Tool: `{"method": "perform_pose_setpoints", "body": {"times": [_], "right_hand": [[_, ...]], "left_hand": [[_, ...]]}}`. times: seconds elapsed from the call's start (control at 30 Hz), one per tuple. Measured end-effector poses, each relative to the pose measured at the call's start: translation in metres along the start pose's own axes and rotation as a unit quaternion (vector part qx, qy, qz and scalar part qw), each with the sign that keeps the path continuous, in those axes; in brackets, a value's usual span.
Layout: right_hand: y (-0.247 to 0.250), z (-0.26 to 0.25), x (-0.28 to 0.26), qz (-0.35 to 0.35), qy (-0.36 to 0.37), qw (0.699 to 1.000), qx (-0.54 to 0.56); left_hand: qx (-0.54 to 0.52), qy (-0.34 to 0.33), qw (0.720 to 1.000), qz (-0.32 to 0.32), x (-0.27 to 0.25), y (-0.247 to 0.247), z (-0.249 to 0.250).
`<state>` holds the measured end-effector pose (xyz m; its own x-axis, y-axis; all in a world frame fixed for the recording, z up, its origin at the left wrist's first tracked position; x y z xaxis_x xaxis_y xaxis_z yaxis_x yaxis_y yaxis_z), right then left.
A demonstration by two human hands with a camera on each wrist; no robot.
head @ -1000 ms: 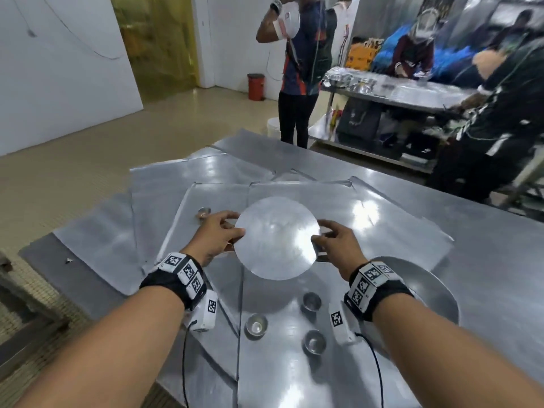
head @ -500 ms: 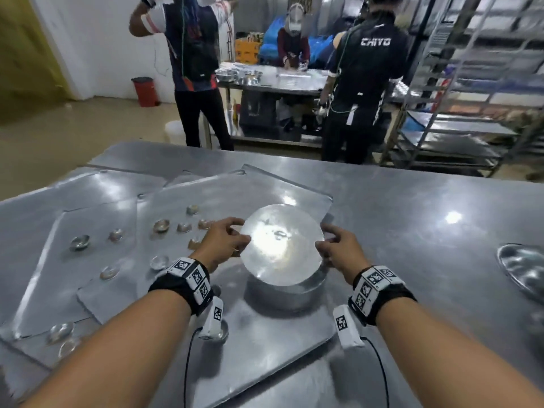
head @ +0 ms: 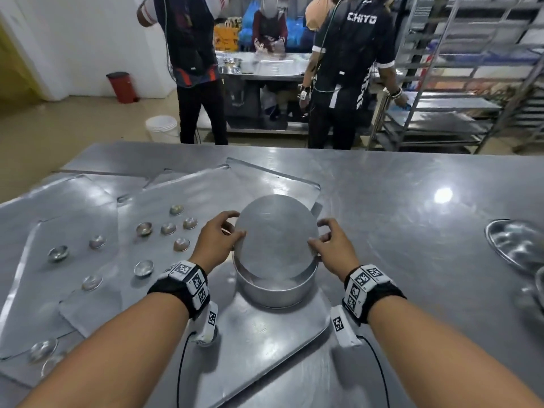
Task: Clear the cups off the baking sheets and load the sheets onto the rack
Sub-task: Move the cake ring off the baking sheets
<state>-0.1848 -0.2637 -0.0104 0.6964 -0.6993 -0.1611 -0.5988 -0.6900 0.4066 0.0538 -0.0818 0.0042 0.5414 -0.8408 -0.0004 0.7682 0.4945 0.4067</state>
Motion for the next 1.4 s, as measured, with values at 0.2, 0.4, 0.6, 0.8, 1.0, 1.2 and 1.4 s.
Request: {"method": "perform_pose_setpoints", "body": {"times": [0.2, 0.4, 0.6, 0.8, 1.0, 1.2, 1.4], "right_hand": [[-0.005, 0.01, -0.001, 0.002, -0.014, 0.996, -0.088], [-0.006, 0.023, 0.001, -0.001, -0.015, 0.986, -0.167], [-0.011, 0.027, -0.002, -0.009, -0.009, 0.987, -0.159], [-0.021, 0.024, 0.004, -0.047, -0.02, 0.983, -0.175], [-0.024, 0.028, 0.005, -0.049, -0.04, 0.988, -0.141], [-0.025, 0.034, 0.005, -0.048, -0.049, 0.991, -0.117], [-0.026, 0.04, 0.005, -0.06, -0.065, 0.993, -0.075]], "left_hand": [[0.06, 0.016, 0.998, -0.002, -0.006, -0.002, -0.022], [0.092, 0.026, 0.995, -0.02, -0.011, -0.013, -0.031], [0.168, 0.022, 0.985, -0.022, -0.009, -0.019, -0.029], [0.279, 0.103, 0.951, -0.083, -0.003, -0.025, -0.046], [0.286, 0.088, 0.946, -0.123, -0.005, -0.032, -0.047], [0.209, 0.097, 0.967, -0.104, -0.007, -0.029, -0.051], [0.087, 0.167, 0.971, -0.149, -0.018, -0.031, -0.065]]}}
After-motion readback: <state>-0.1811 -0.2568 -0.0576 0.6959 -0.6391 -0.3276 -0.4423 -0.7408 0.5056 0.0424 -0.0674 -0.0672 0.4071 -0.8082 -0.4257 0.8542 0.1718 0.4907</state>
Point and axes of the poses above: each hand's wrist, its own x-axis towards the middle knuckle, its own y-axis out of the back of the hand, z = x × y, the point moved 7 cm from there along x, towards the middle knuckle, and after that the axes turned 13 degrees about -z, right-handed, at the moved point
